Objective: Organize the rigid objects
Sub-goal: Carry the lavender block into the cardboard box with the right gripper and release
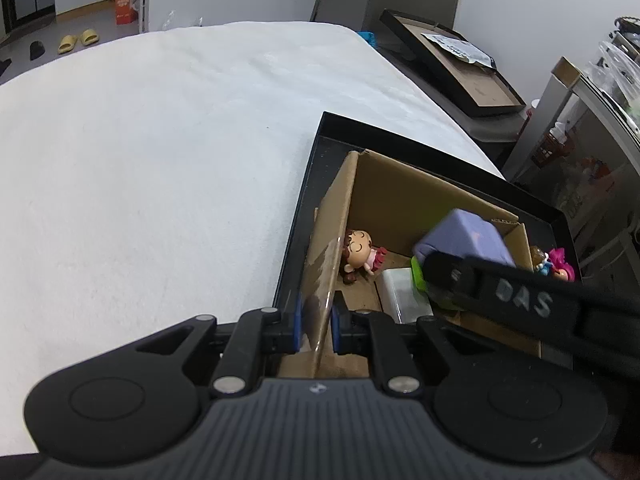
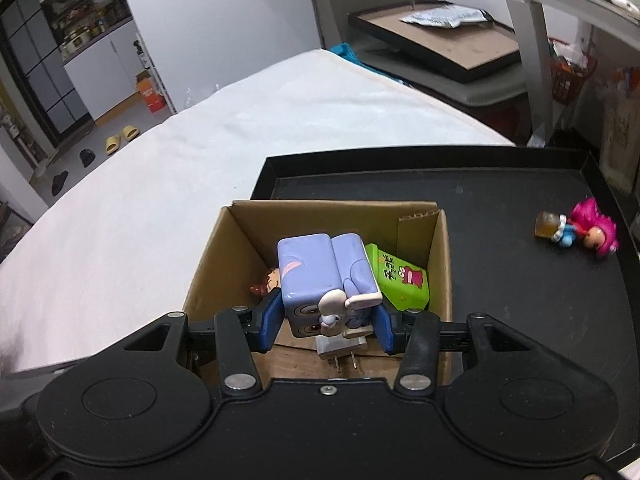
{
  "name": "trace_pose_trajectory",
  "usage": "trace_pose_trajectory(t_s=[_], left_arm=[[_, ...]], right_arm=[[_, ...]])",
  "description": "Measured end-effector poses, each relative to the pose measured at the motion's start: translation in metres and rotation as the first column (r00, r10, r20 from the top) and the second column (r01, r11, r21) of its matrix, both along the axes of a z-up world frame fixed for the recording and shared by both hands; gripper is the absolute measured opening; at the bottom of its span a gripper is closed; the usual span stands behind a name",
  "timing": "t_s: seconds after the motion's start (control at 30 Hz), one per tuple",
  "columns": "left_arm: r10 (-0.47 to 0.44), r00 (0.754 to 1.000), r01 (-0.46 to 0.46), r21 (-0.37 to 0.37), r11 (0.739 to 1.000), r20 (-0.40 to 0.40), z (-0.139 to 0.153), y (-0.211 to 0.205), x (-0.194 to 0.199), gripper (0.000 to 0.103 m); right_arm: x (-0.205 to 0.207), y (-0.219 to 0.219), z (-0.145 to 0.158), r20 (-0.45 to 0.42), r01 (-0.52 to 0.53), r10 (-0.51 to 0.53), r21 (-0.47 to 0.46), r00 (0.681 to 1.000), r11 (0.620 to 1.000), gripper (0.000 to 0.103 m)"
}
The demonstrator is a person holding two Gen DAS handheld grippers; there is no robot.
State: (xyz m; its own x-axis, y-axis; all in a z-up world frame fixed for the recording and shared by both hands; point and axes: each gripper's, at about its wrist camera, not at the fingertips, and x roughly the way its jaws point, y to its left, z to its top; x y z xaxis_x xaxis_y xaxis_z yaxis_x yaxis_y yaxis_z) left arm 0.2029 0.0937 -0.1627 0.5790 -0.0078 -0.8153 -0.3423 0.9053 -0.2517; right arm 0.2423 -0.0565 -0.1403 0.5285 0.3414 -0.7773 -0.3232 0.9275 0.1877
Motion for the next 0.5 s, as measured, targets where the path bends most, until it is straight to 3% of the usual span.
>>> trace_pose_trajectory(t_s=[0.23, 0.5], left_arm=[[0.0, 1.0, 0.0, 0.008, 1.0, -0.005, -0.001, 0.0, 0.004, 0.013], [0.001, 0.999, 0.0, 0.035, 0.999, -0.039, 0.001, -0.006, 0.008, 0.013]], right_arm=[[0.012, 0.009, -0.006, -0.071, -0.03, 0.034, 0.065, 0.997, 0.997, 0.047], [0.005, -0.016, 0.007, -0.014, -0.012, 0.013, 0.069, 1.0, 0.998, 0.047]])
